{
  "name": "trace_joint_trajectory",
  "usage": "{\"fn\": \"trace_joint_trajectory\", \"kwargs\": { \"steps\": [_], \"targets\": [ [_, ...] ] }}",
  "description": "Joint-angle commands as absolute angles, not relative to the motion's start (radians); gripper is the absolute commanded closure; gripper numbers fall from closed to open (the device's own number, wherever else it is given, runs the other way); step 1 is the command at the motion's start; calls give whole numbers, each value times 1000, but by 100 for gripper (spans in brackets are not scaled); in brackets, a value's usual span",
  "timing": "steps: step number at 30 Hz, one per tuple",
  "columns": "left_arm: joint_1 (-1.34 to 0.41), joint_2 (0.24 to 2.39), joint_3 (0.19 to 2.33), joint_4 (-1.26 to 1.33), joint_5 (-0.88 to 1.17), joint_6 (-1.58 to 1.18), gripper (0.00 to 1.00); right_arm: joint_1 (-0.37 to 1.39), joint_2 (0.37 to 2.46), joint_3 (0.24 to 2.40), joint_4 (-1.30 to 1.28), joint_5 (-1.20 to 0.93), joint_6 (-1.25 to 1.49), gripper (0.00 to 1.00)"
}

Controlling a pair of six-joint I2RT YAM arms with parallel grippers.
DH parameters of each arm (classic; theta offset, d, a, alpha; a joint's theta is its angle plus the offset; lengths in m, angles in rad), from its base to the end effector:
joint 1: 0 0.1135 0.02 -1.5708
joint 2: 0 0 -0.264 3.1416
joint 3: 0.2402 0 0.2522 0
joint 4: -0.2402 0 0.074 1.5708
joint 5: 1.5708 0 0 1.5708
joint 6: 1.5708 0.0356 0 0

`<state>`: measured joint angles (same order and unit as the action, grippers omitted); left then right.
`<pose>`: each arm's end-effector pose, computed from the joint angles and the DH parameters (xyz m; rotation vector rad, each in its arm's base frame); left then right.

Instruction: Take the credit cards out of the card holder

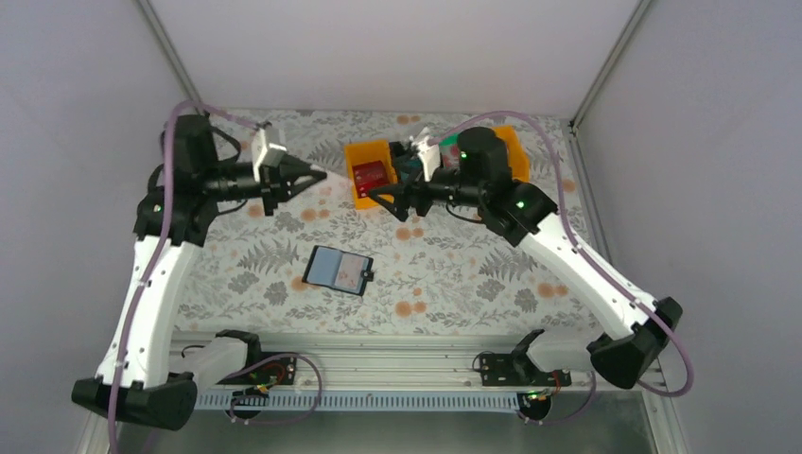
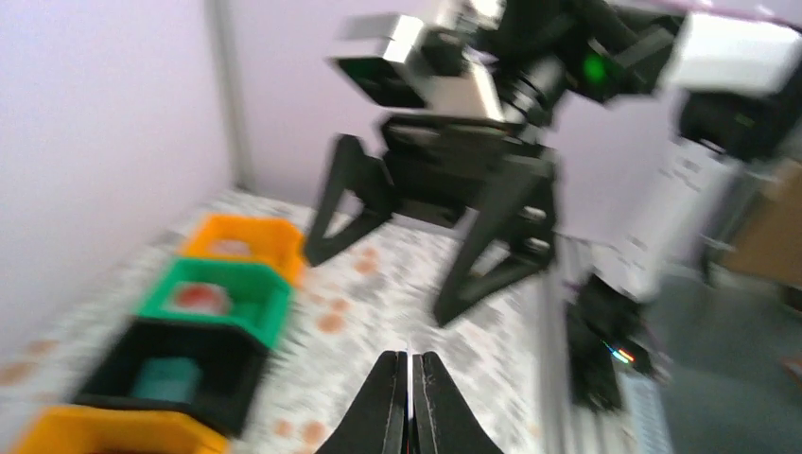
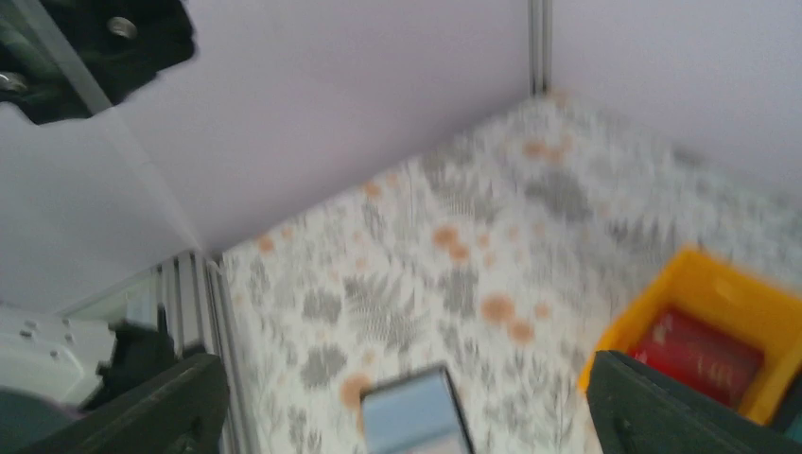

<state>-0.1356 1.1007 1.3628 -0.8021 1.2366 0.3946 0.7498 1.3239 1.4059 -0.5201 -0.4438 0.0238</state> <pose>0.1886 -0.0597 0.4262 1.1342 1.4977 -1.1017 0.2024 0.2094 0.4043 -1.0118 1.8282 0.9283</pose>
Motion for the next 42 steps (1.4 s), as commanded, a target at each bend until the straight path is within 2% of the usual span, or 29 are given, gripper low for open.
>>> {"fn": "trace_joint_trajectory", "kwargs": {
  "steps": [1,4,6,8,11,13,18,21,26,28,36,38,40,41,42],
  "targets": [
    [-138,1067,1443,-284,942,-194,98,736,1244,1359,-51,-579,274,1],
    [-139,1112,1445,-149,1004,-493,98,730,1238,1359,95,-523,413,1],
    [-149,1109,1404,-34,1015,-638,98,713,1280,1407,93,-472,561,1],
    [-164,1108,1396,2,1000,-679,98,702,1328,1443,88,-474,726,1],
    [-167,1106,1391,50,977,-746,98,703,1358,1404,247,-557,877,1],
    [-172,1108,1388,84,981,-780,98,709,1363,1399,294,-568,871,2],
    [-186,1100,1373,106,981,-789,98,744,1394,1506,172,-578,725,8],
    [-198,1101,1349,119,977,-790,98,744,1427,1507,209,-614,751,28],
    [-204,1107,1319,126,960,-795,98,746,1479,1570,205,-689,748,69],
    [-206,1107,1307,115,957,-781,98,746,1485,1599,164,-693,717,94],
    [-206,1112,1246,-28,884,-681,97,698,1484,1643,-60,-667,587,96],
    [-206,1119,1239,-64,859,-662,69,679,1490,1655,-112,-696,555,96],
    [-206,1124,1223,-120,827,-616,26,655,1506,1670,-189,-732,503,96],
    [-206,1126,1218,-165,793,-579,9,639,1510,1672,-253,-736,472,96],
    [-203,1127,1208,-211,751,-535,1,613,1511,1667,-304,-736,441,96]
  ]
}}
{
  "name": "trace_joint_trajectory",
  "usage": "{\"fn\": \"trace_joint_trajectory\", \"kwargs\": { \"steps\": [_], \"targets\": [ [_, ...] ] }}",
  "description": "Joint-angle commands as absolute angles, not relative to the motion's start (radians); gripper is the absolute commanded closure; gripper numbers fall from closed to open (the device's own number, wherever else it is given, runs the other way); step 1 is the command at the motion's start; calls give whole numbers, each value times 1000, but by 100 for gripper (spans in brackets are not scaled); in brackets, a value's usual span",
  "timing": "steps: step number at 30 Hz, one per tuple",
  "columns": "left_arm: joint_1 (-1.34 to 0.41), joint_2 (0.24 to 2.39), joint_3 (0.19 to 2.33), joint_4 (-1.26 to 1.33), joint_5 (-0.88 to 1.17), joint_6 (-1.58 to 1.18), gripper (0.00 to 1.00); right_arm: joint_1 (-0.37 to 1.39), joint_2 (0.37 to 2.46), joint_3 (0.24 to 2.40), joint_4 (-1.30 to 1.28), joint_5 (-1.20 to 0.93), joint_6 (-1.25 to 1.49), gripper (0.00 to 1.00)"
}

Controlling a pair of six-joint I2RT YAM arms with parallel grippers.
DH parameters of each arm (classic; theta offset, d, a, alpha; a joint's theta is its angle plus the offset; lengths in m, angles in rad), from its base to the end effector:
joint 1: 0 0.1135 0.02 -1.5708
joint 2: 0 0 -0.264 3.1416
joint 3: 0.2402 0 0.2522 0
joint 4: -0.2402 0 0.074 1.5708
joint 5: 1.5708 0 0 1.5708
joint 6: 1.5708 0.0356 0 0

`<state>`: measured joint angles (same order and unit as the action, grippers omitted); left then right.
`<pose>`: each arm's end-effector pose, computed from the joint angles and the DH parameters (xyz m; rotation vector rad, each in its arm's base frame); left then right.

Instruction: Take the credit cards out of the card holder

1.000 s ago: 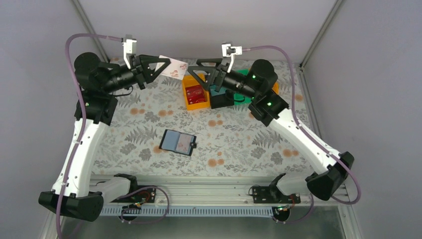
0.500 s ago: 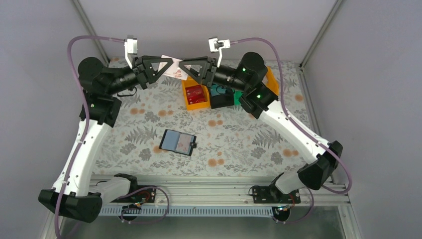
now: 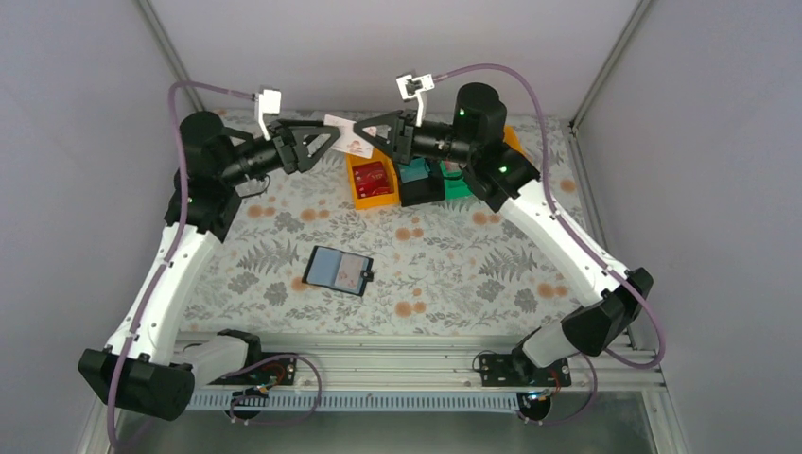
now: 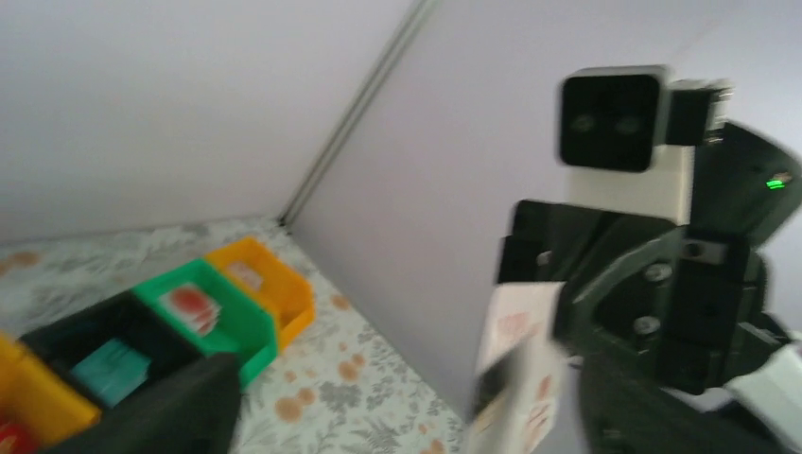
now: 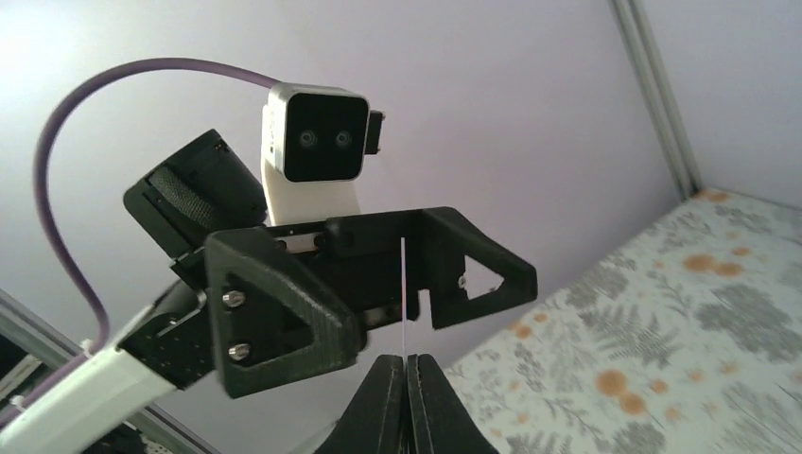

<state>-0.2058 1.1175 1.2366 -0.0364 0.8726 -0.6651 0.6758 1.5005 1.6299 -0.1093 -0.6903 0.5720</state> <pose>0.2265 -0.0751 0.4475 0.3971 1.6281 -1.3171 0.2496 0.2291 0.4700 -0.6946 1.6270 1.4746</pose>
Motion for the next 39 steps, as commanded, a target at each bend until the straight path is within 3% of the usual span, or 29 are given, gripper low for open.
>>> {"fn": "trace_joint_trajectory", "kwargs": {
  "steps": [1,7,18,24,32,39],
  "targets": [
    [-198,1126,1193,-249,715,-491,0,584,1511,1651,-352,-731,412,96],
    [-143,1111,1059,-368,553,-343,0,289,1562,1498,-506,-675,286,96],
    [-124,1165,921,-357,537,-286,0,-14,1855,1706,-611,-285,128,96],
    [-124,1245,891,-331,537,-285,0,-36,2008,1885,-645,-86,72,96],
    [-124,1300,896,-329,526,-260,0,-40,2235,2170,-816,-132,-153,96],
    [-124,1327,889,-332,517,-244,0,-55,2242,2157,-840,-119,-220,96]
  ]
}}
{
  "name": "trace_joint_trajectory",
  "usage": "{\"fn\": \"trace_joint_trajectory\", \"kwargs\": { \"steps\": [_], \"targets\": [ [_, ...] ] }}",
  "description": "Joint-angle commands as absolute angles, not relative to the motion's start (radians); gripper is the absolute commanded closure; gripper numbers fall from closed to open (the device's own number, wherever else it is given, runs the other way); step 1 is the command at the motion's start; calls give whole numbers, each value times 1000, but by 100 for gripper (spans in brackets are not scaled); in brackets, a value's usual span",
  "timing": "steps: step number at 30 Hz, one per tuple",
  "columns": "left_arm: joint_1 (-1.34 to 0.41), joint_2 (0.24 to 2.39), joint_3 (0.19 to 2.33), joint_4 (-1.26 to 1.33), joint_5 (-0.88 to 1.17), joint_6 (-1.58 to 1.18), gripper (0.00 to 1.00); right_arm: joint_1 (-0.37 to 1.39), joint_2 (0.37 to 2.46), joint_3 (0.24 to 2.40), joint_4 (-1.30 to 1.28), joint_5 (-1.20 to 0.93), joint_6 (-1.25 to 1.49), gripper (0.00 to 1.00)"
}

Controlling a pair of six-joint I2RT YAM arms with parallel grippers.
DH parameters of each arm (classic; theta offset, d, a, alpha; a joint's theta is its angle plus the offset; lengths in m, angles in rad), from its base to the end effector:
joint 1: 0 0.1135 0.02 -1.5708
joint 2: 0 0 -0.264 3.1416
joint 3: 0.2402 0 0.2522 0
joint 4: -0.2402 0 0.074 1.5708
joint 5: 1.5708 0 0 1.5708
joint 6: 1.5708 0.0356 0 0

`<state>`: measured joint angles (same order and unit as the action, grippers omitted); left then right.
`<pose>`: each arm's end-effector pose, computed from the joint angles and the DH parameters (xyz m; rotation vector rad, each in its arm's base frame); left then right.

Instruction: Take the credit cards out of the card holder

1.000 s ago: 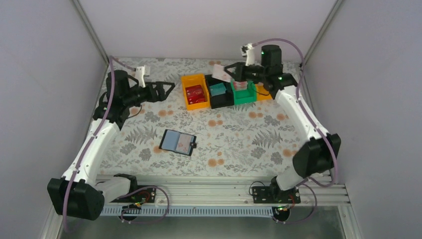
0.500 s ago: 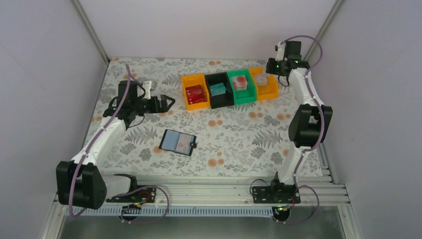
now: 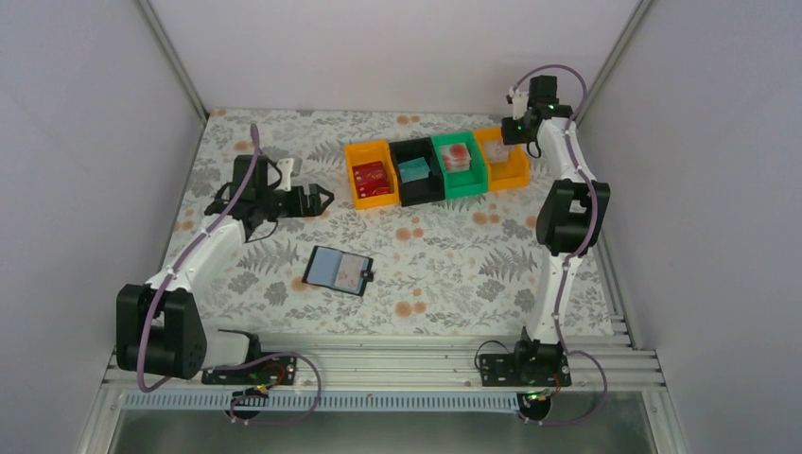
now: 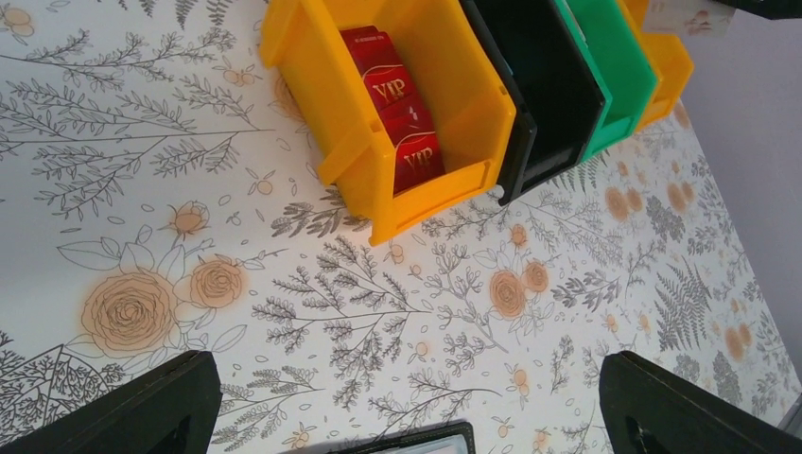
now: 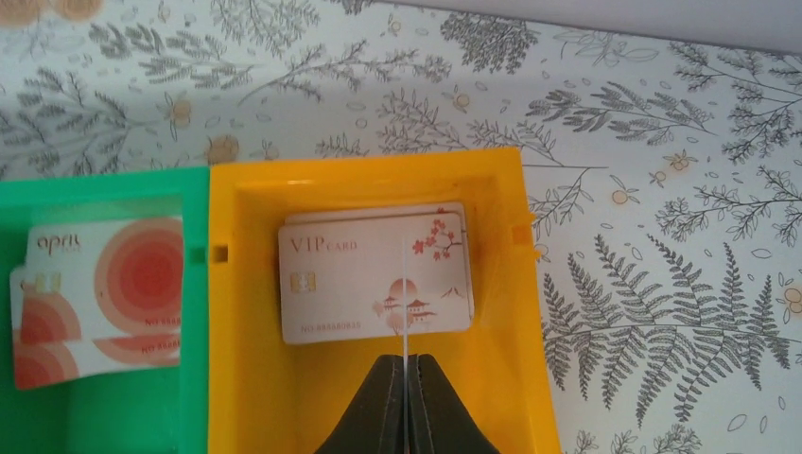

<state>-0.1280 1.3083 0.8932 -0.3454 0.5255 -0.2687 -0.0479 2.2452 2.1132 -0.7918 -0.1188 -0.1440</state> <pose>0.2712 -0.0529 0.2523 0.1042 2.3388 -0.8098 0.5011 -0.0198 0.2597 -0.1689 2.4808 0.0673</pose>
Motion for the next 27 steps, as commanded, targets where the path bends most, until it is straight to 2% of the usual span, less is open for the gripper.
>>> {"fn": "trace_joint_trajectory", "kwargs": {
  "steps": [1,12,15,18,22,27],
  "targets": [
    [-124,1331,887,-332,518,-245,0,-54,2249,2168,-845,-146,-225,96],
    [-124,1352,885,-327,529,-242,0,-54,2250,2183,-864,-242,-237,96],
    [-124,1353,908,-307,591,-222,0,-30,2138,2053,-833,-258,-216,96],
    [-129,1360,975,-281,701,-147,7,27,1989,1965,-765,-188,-205,96],
    [-143,1379,1102,-328,910,116,16,117,1882,1972,-799,-165,-223,96],
    [-161,1451,1351,-767,1110,746,18,305,1786,1935,-901,-458,-418,96]
  ]
}}
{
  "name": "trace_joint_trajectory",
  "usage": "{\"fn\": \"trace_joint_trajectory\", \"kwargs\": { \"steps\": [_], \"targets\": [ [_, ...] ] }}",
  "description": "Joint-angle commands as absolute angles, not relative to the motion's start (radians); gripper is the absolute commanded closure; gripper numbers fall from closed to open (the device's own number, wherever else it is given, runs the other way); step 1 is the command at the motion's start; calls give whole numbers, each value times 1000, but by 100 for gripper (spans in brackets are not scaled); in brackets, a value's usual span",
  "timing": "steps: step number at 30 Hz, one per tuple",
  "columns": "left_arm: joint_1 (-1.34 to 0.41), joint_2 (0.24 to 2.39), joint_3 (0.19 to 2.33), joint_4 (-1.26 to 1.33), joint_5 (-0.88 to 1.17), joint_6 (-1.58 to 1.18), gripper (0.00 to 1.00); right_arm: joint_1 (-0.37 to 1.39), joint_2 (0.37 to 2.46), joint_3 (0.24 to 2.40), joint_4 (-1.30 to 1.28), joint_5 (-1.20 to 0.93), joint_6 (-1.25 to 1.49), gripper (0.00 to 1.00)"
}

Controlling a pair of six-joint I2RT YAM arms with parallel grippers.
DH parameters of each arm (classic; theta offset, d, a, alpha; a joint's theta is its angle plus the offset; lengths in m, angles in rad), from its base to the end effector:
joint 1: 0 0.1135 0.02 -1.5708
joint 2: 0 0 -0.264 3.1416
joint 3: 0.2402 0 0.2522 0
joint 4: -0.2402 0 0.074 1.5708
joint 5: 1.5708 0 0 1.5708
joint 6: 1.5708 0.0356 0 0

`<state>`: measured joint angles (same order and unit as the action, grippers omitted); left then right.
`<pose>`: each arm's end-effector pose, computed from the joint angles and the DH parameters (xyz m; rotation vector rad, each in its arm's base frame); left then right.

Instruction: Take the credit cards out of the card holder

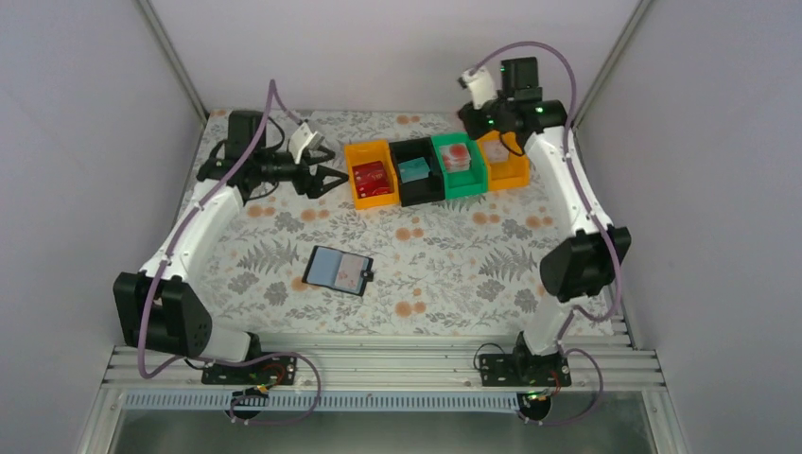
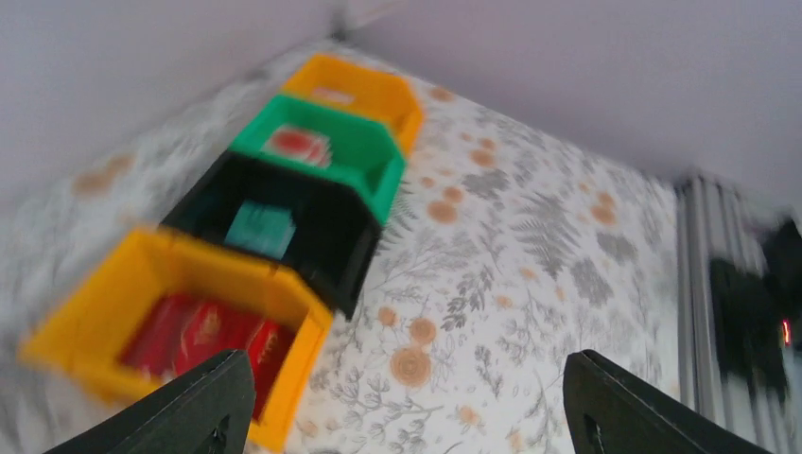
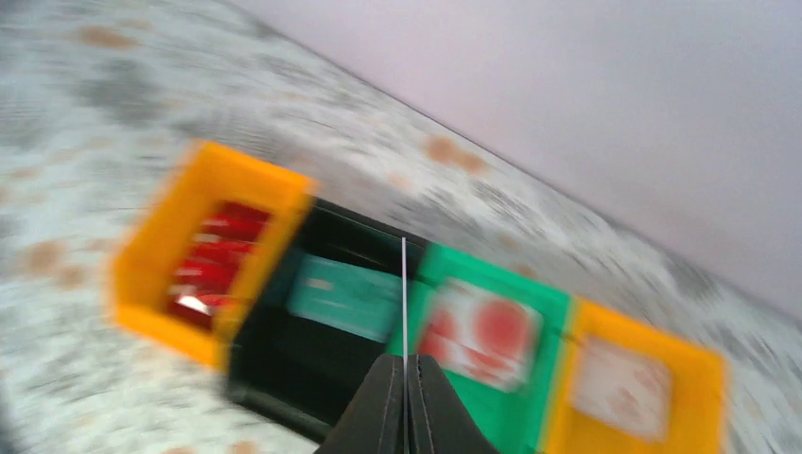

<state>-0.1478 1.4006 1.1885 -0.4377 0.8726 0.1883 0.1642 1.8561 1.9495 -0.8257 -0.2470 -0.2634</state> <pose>0.2972 -0.0718 0.3222 0.8081 1.9362 -0.9324 0.4063 0.0761 0.3769 -0.6079 2.2047 0.2326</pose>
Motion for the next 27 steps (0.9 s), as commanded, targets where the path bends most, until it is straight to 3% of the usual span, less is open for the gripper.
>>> {"fn": "trace_joint_trajectory", "kwargs": {
  "steps": [1,4,13,15,21,25,26,27],
  "targets": [
    [-160,1466,1402,-871,1140,869,19,354,1784,1947,-930,-482,-443,96],
    [-160,1490,1514,-1030,1157,1027,18,472,1800,2005,-1003,-541,-460,96],
    [-208,1478,1536,-1090,1033,1105,30,695,1809,2089,-1082,-595,-458,96],
    [-224,1481,1538,-1085,1040,1074,44,720,1823,2116,-1091,-585,-461,96],
    [-236,1475,1544,-1074,1061,1042,96,741,1821,2130,-1092,-592,-469,96],
    [-236,1473,1561,-1078,1122,995,98,739,1803,2101,-1074,-575,-468,96],
    [-235,1471,1557,-1062,1143,963,98,733,1788,2082,-1050,-568,-462,92],
    [-234,1465,1550,-1041,1168,926,98,717,1762,2045,-1005,-562,-444,78]
  ]
}}
